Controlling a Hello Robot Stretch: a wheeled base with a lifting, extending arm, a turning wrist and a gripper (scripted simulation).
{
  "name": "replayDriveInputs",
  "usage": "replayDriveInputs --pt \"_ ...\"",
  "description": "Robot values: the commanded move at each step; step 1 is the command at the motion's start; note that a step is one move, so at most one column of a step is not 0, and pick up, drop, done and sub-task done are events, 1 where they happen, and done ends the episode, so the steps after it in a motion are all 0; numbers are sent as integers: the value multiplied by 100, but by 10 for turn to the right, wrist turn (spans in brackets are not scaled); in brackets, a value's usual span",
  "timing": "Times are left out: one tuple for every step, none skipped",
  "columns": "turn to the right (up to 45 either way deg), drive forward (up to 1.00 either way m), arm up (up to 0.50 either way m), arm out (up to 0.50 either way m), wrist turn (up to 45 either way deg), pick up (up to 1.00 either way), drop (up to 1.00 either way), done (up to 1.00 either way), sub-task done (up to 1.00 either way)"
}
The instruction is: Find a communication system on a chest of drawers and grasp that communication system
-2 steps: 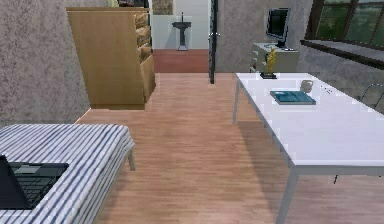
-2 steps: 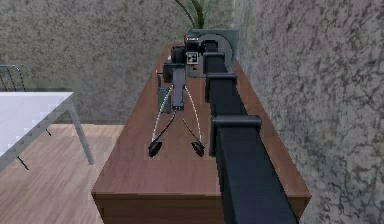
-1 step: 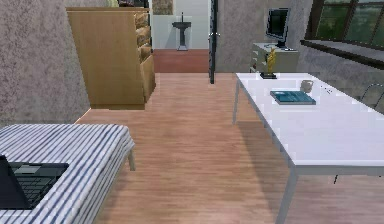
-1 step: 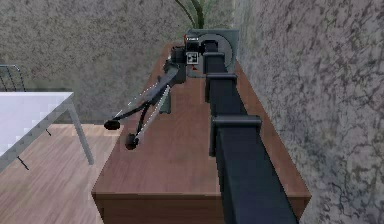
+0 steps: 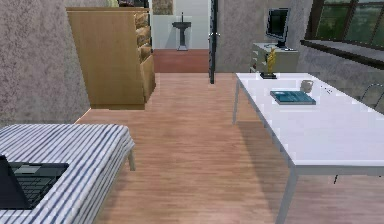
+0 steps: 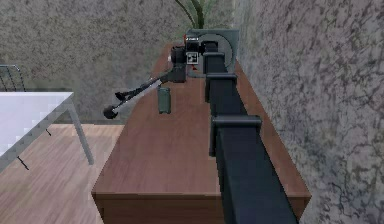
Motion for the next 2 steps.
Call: replayDriveInputs --pt "0 0 0 0 450 0 0 0 0" --pt "0 0 0 0 240 0 0 0 0"
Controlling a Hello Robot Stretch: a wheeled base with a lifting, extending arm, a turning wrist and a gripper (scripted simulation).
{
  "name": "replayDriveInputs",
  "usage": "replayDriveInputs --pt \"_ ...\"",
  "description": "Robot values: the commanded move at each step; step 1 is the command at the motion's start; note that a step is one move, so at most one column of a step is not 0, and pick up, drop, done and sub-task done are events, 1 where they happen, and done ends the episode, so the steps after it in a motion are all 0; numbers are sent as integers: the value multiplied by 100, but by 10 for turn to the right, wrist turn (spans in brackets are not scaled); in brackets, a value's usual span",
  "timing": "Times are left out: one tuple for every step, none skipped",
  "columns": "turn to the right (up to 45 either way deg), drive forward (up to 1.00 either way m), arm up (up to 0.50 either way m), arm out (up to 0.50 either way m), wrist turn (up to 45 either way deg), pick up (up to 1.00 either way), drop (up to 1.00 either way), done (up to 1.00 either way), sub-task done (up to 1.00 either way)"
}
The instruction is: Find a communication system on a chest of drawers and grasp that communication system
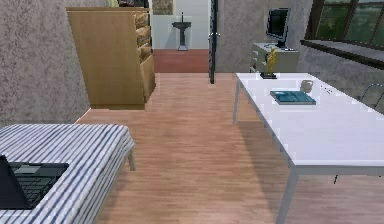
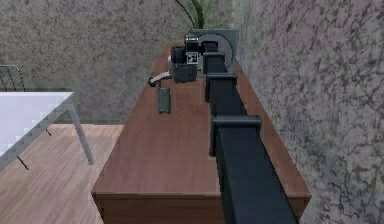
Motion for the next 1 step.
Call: replayDriveInputs --pt "0 0 0 0 0 100 0 0 0"
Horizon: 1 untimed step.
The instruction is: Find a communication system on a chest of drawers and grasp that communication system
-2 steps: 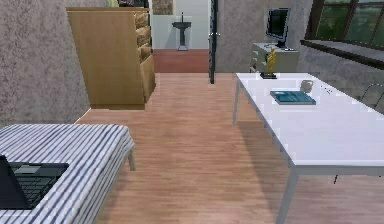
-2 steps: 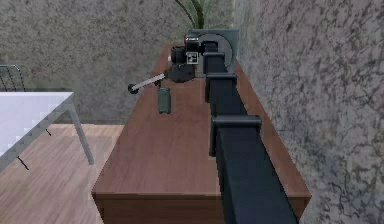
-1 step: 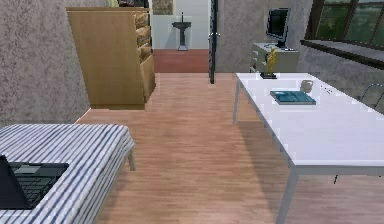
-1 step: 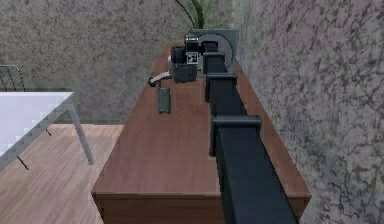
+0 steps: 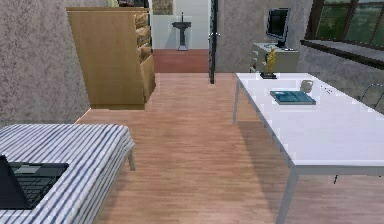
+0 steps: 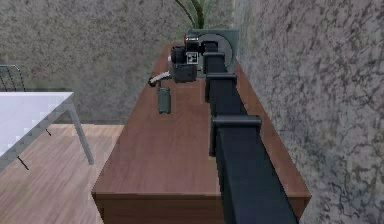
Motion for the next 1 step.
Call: replayDriveInputs --pt "0 0 0 0 0 0 0 100 0"
